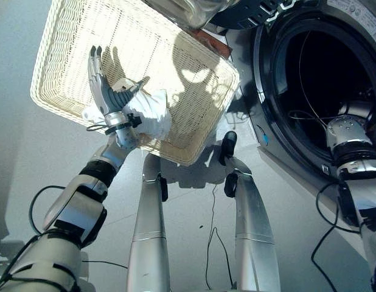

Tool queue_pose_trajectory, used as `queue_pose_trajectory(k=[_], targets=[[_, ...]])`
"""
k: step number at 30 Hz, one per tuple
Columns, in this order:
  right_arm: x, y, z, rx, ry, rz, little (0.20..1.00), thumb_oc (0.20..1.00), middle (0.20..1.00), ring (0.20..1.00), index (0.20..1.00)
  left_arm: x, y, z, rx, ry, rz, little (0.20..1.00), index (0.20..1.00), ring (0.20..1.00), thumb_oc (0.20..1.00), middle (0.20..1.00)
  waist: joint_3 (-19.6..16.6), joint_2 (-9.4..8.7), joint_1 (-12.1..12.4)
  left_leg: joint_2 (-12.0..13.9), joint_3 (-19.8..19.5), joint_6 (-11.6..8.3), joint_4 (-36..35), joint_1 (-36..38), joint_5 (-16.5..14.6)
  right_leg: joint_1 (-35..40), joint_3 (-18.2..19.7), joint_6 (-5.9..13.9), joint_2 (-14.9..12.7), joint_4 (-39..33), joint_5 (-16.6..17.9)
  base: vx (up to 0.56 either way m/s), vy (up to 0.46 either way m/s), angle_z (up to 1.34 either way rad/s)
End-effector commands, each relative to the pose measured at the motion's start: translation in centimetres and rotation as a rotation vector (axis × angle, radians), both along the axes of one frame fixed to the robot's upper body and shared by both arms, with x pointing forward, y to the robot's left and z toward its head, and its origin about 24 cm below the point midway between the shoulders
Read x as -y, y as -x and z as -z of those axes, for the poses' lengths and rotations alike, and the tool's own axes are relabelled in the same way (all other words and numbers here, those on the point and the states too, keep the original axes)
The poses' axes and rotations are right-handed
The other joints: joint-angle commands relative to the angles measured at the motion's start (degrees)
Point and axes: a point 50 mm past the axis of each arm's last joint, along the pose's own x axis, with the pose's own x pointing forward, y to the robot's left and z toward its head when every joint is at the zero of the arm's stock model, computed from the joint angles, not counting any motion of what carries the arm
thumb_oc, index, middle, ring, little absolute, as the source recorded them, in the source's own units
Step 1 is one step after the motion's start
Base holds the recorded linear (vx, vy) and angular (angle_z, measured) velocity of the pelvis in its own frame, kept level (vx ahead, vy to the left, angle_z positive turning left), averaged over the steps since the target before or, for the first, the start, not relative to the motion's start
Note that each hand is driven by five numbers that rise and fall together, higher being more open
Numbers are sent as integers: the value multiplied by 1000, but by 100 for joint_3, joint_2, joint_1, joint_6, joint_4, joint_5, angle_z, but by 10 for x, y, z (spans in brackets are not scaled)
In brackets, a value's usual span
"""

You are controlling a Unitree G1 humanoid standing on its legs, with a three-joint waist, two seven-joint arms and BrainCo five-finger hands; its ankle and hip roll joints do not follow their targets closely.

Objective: Put the clothes into the washing machine.

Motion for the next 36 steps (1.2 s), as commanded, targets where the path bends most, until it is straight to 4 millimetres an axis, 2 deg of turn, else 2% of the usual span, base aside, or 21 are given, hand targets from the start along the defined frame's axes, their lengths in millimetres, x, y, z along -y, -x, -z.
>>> queue_pose_trajectory(k=[1,3,10,13,16,20,25,29,36], targets=[[12,4,-13,-108,231,1,1000,1000,1000,1000,1000,-6,0,-25,71,53,4,1000,1000,1000,1000,1000,-12,103,-72,-415,13,195,545,-25,-617,455,-395,305,312,-1190,1005,-3,-36,2],[16,1,-1,-225,291,22,1000,1000,1000,1000,1000,-8,-1,-23,57,71,4,1000,1000,1000,1000,1000,-12,140,-17,-450,-11,220,545,-14,-630,456,-437,296,271,-1178,989,1,-15,2],[2,-13,24,-734,499,188,1000,1000,1000,1000,1000,-15,0,-18,45,148,-26,1000,1000,1000,1000,1000,-12,306,108,-509,14,267,503,-16,-626,423,-525,275,183,-1180,938,3,8,4],[-6,-16,25,-806,560,243,1000,1000,1000,1000,1000,-20,1,-13,46,193,-45,1000,1000,1000,1000,1000,-12,376,149,-532,14,289,504,-31,-620,389,-538,250,161,-1147,901,8,22,7],[-15,-17,24,-809,602,302,1000,1000,1000,1000,1000,-25,4,-7,48,228,-67,1000,1000,1000,1000,1000,-12,433,178,-546,19,300,499,-65,-610,341,-540,232,151,-1115,864,5,29,5],[-37,-19,29,-764,685,350,1000,1000,1000,1000,1000,-32,9,3,50,235,-122,1000,1000,1000,1000,1000,-12,495,172,-562,43,315,487,-105,-604,291,-510,211,161,-1105,827,-4,33,9],[-66,-18,44,-708,829,379,1000,1000,1000,1000,1000,-43,14,17,42,281,-189,1000,1000,1000,1000,1000,-12,559,140,-558,103,320,476,-119,-594,243,-457,180,177,-1056,764,-10,52,3],[-103,-12,59,-632,1016,407,1000,1000,1000,1000,1000,-54,20,29,43,353,-236,1000,1000,1000,1000,1000,-12,589,73,-525,186,308,509,-154,-583,181,-387,140,206,-976,689,-15,72,3],[-130,1,77,-538,1193,450,1000,1000,1000,1000,1000,-61,27,41,55,389,-273,1000,1000,1000,1000,1000,-12,580,-13,-472,291,306,511,-155,-559,172,-305,104,284,-930,610,-9,47,-2]])
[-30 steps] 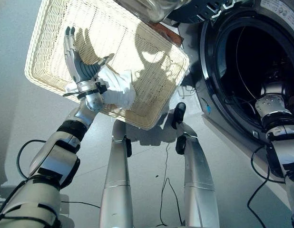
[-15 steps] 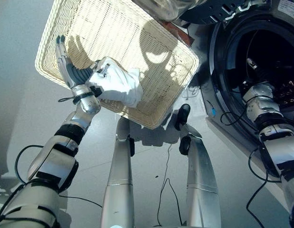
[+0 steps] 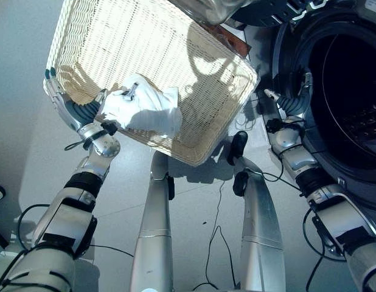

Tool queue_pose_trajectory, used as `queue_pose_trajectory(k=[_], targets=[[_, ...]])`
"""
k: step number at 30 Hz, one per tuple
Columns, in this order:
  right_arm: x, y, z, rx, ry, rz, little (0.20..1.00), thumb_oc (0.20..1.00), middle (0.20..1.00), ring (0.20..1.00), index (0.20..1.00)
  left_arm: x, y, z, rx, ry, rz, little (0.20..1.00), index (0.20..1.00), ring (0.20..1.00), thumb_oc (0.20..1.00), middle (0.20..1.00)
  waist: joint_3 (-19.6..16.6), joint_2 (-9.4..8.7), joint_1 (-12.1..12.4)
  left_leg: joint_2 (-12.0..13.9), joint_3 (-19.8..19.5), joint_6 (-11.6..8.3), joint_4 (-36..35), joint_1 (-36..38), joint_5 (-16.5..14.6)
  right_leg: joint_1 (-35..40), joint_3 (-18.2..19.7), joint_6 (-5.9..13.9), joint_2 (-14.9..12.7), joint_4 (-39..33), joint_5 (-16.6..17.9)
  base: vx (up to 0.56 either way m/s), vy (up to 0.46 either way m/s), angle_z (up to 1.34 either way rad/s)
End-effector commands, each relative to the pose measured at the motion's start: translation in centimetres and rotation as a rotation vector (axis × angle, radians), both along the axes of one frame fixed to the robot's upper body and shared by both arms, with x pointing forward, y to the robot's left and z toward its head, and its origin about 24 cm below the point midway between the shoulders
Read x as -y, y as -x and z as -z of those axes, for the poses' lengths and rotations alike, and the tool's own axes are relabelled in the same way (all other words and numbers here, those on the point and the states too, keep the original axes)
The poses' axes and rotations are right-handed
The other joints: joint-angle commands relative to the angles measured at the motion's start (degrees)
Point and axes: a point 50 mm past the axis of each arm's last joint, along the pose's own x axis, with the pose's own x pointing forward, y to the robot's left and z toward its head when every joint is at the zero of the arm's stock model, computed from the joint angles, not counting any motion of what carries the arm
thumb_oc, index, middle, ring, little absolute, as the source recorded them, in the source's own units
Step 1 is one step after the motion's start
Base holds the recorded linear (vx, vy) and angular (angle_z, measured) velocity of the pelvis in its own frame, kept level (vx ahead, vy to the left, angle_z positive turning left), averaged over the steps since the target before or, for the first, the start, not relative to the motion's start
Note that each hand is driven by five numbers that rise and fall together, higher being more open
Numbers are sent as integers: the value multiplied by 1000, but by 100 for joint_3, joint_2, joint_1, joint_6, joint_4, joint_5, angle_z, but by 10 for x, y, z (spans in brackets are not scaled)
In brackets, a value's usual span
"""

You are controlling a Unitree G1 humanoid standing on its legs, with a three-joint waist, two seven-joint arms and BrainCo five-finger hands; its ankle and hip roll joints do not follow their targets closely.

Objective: Put the clothes into the washing machine.

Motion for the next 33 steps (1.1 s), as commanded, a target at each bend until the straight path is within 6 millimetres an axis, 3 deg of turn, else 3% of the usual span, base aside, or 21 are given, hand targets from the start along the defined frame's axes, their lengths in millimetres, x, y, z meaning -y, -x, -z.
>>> queue_pose_trajectory(k=[1,10,14,20,27,33], targets=[[-8,12,-7,113,148,-34,1000,1000,1000,1000,1000,-3,4,-3,100,103,-48,1000,1000,1000,1000,1000,-51,445,-191,-282,292,339,850,-153,-682,554,-306,129,531,-1430,987,-6,23,-6],[-25,18,-6,181,296,-55,1000,1000,1000,1000,1000,-9,5,-7,109,99,-76,1000,1000,1000,1000,1000,-51,453,-205,-264,319,335,858,-153,-671,539,-291,135,544,-1387,961,-3,5,-2],[-45,23,-15,250,469,-128,1000,1000,1000,1000,1000,-12,5,-10,109,112,-84,1000,1000,1000,1000,1000,-51,446,-188,-266,312,339,860,-148,-656,550,-317,149,514,-1384,972,0,0,0],[-92,39,-34,393,708,-346,1000,1000,1000,1000,1000,-21,7,-14,120,157,-110,1000,1000,1000,1000,1000,-51,415,-126,-273,262,327,857,-149,-613,562,-351,157,495,-1349,941,0,0,0],[-127,48,-53,513,782,-467,1000,1000,1000,1000,1000,-29,4,-25,100,147,-121,1000,1000,1000,1000,1000,-51,385,-22,-284,193,317,866,-134,-604,611,-412,154,483,-1345,914,0,-13,1],[-153,49,-61,519,874,-548,1000,1000,1000,1000,1000,-29,0,-30,88,138,-104,1000,1000,1000,1000,1000,-51,406,105,-305,144,310,867,-134,-565,636,-484,146,436,-1324,913,0,0,0]])
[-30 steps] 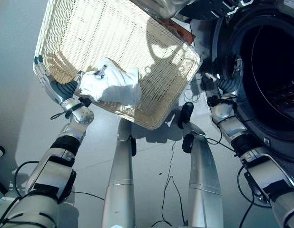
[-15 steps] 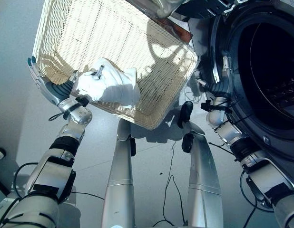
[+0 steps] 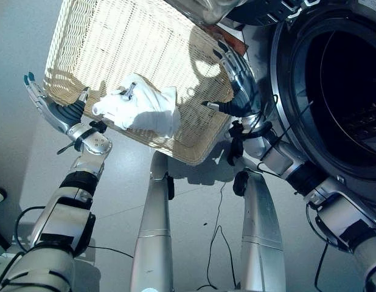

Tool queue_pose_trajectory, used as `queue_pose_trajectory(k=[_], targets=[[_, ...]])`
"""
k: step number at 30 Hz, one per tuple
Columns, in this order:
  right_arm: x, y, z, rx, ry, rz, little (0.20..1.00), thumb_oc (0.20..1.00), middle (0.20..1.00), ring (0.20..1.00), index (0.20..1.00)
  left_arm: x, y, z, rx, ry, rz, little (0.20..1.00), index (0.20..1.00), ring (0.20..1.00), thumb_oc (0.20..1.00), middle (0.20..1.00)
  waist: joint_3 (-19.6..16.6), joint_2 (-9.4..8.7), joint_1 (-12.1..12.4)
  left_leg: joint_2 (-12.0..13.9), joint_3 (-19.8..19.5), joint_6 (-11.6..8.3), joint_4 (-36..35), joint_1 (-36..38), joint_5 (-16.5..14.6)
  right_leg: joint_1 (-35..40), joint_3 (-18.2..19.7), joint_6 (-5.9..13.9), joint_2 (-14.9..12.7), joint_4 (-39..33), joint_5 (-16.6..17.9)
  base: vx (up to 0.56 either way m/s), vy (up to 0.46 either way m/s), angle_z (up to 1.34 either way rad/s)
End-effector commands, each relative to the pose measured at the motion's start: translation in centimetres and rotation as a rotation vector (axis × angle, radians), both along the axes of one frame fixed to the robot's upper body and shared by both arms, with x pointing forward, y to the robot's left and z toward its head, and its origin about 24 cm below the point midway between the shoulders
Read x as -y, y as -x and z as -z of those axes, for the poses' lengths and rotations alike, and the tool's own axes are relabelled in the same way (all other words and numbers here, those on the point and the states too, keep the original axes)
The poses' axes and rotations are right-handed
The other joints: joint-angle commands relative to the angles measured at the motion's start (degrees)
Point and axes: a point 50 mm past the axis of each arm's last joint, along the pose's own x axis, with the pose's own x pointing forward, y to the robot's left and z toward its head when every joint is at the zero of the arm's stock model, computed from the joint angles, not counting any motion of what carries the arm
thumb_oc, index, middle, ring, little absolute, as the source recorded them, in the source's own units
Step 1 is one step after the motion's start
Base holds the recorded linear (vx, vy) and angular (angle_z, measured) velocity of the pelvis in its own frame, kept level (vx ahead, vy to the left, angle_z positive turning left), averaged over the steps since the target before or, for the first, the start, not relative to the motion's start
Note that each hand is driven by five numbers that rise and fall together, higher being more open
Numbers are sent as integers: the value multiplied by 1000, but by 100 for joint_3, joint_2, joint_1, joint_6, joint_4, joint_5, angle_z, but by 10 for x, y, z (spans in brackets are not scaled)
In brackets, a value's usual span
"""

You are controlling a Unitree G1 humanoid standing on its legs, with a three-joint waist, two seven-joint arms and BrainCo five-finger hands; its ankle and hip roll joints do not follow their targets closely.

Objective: Put the clothes into the washing machine.

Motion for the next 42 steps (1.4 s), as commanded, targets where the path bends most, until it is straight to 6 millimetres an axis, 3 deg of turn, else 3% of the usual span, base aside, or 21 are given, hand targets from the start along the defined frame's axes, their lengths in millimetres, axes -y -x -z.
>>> queue_pose_trajectory(k=[1,11,19,27,33,42], targets=[[-30,16,0,32,102,-140,1000,1000,1000,1000,1000,-12,0,-14,45,44,-39,1000,1000,1000,1000,1000,-48,407,-40,-386,88,342,797,-137,-574,660,-497,203,375,-1452,907,3,-11,3],[-60,-11,-6,-108,225,-44,1000,1000,1000,1000,1000,12,-9,-42,138,-2,94,1000,1000,1000,1000,1000,-48,502,307,-479,-97,343,817,-192,-511,671,-666,186,248,-1389,912,9,-5,6],[-63,-42,-9,-285,258,108,1000,1000,1000,1000,1000,49,-13,-74,274,-51,223,1000,1000,1000,1000,1000,-48,563,649,-616,-331,402,748,-268,-403,678,-906,227,135,-1396,1010,18,-35,9],[-55,-61,-12,-363,237,279,1000,1000,1000,1000,1000,91,-7,-93,423,-116,401,1000,1000,1000,1000,1000,-48,723,935,-761,-543,457,721,-491,-321,502,-1041,266,23,-1337,1084,33,4,12],[-51,-70,-14,-432,228,353,1000,1000,1000,1000,1000,124,8,-96,536,-192,533,1000,1000,1000,1000,1000,-48,836,1218,-888,-779,498,705,-695,-292,347,-1175,339,-97,-1282,1130,41,-25,15],[-58,-71,1,-524,330,361,1000,1000,1000,1000,1000,136,22,-90,599,-238,607,1000,1000,1000,1000,1000,-48,987,1417,-974,-921,504,706,-785,-265,240,-1244,398,-217,-1202,1165,30,-13,5]])
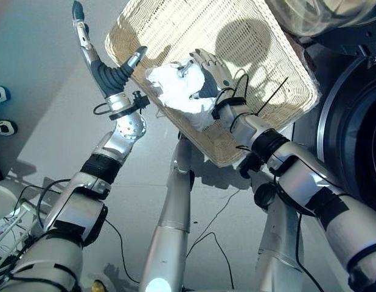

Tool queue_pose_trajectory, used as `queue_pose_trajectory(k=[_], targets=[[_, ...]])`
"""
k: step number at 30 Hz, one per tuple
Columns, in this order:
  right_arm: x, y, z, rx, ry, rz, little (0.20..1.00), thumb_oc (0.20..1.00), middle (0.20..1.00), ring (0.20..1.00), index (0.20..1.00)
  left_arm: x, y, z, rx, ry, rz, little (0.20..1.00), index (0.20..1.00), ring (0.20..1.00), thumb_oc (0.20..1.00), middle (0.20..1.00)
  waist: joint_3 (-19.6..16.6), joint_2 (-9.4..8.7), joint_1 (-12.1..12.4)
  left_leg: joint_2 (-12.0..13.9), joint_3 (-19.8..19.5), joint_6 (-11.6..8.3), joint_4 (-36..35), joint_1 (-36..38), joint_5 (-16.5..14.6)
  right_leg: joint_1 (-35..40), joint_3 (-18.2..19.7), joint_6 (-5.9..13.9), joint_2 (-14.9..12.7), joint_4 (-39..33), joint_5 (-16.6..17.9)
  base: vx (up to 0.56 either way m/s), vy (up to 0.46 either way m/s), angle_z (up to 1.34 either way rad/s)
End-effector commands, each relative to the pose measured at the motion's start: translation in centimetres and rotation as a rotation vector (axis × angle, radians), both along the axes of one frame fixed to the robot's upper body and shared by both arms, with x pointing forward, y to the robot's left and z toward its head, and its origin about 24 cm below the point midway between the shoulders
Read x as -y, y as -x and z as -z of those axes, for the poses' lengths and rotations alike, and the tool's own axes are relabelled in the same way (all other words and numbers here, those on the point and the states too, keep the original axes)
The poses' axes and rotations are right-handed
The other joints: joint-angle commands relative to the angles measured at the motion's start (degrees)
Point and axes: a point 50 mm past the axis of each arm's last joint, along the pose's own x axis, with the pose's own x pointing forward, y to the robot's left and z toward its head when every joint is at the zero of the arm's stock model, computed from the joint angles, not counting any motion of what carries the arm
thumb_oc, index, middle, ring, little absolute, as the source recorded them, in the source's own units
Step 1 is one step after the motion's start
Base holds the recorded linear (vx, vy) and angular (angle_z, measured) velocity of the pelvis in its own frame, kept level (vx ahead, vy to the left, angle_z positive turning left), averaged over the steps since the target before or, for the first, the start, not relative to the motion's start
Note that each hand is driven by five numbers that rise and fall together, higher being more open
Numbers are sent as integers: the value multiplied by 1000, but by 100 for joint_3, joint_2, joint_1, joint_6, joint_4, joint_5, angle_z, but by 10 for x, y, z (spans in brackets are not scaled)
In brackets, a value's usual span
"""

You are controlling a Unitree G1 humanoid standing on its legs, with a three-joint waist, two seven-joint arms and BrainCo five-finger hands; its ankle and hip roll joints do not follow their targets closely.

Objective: Put the clothes into the washing machine.

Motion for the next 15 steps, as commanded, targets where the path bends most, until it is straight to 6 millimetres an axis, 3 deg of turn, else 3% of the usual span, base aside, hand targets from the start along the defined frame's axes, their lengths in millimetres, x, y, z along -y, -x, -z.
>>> queue_pose_trajectory(k=[1,15], targets=[[-21,-4,13,-162,116,-12,1000,1000,1000,1000,1000,20,10,-17,135,42,92,1000,1000,1000,1000,1000,70,591,331,-810,390,807,710,-317,-331,159,-131,599,97,-1746,1807,11,-11,4],[-34,1,59,-447,399,-96,1000,1000,1000,1000,1000,16,11,-15,132,43,104,1000,1000,1000,1000,1000,70,603,336,-753,354,780,716,-250,-338,179,-142,620,54,-1711,1834,1,0,1]])
